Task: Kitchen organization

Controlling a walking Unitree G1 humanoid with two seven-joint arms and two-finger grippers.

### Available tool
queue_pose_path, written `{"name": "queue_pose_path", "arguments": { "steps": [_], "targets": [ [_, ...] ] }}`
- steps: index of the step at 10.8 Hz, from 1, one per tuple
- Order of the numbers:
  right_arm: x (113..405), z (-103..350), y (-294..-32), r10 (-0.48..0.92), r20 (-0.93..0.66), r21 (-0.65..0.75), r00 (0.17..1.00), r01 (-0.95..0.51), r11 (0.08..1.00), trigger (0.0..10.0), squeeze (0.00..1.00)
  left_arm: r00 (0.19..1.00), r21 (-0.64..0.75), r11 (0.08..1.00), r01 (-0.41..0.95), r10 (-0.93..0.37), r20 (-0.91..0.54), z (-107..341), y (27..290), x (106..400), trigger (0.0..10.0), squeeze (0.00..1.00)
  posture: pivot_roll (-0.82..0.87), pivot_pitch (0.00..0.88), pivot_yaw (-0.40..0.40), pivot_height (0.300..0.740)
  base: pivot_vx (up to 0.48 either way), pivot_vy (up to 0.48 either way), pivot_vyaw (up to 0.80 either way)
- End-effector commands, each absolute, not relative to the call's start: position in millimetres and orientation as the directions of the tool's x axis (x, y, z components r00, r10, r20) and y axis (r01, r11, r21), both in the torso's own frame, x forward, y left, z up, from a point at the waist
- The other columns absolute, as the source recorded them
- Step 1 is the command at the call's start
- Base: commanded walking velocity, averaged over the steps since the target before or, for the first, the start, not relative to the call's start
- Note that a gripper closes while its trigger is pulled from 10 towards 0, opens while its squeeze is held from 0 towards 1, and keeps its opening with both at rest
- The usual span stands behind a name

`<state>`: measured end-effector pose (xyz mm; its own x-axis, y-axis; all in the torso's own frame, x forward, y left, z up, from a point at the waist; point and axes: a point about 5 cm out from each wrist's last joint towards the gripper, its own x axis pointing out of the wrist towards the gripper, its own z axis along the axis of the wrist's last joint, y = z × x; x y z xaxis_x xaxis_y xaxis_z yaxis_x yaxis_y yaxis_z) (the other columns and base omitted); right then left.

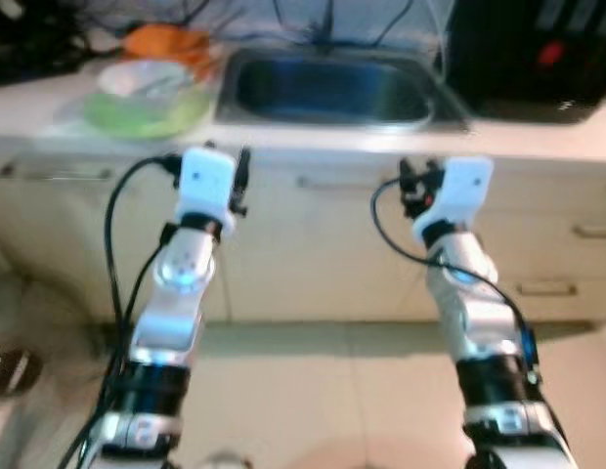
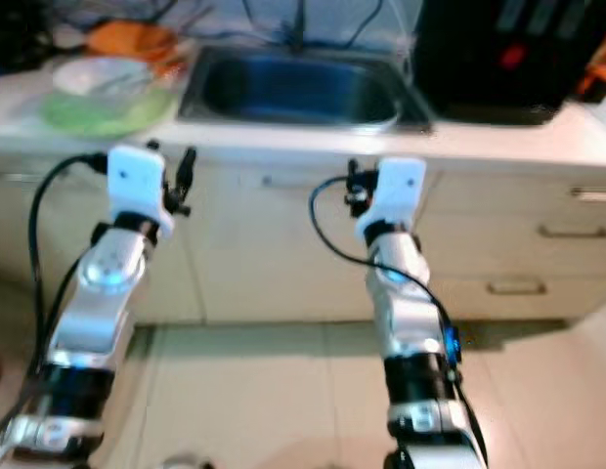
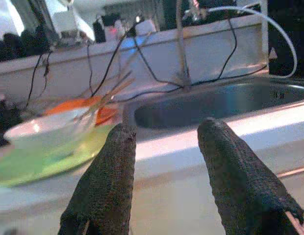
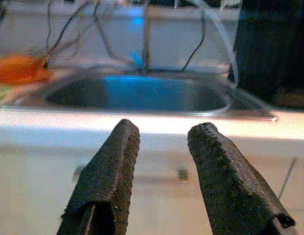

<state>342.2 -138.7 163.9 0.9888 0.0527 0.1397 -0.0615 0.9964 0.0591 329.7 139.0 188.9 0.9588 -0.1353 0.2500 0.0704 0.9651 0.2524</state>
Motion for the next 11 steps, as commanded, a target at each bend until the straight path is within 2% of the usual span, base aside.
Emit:
{"name": "queue_pose_path", "arguments": {
  "steps": [1, 5, 8, 11],
  "targets": [
    [343.2, 166.1, -140.4, 0.052, 0.148, 0.048, 0.988, -0.059, 0.997, 10.0, 0.00, 0.959, 0.250, 0.965, 0.074, -0.138, 0.248, 190.5, 138.2, 330.5, 10.0, 0.00, -0.06, 0.044, -0.075, 0.740, 0.000, 0.000, 0.00],
    [343.1, 165.2, -137.0, 0.065, 0.146, 0.047, 0.987, -0.073, 0.996, 10.0, 0.00, 0.960, 0.248, 0.966, 0.074, -0.136, 0.243, 189.6, 138.8, 330.1, 10.0, 0.00, -0.06, 0.046, -0.077, 0.740, 0.000, 0.000, 0.00],
    [343.1, 166.1, -136.9, 0.067, 0.150, 0.047, 0.986, -0.075, 0.996, 10.0, 0.00, 0.961, 0.245, 0.967, 0.074, -0.135, 0.243, 189.2, 138.4, 330.4, 10.0, 0.00, -0.06, 0.043, -0.078, 0.740, 0.000, 0.000, 0.49],
    [343.1, 165.7, -136.5, 0.065, 0.149, 0.056, 0.987, -0.074, 0.996, 10.0, 0.00, 0.960, 0.245, 0.966, 0.076, -0.137, 0.243, 189.6, 138.7, 330.3, 10.0, 0.00, -0.06, 0.044, -0.077, 0.740, 0.000, 0.000, 0.00]
  ]
}}
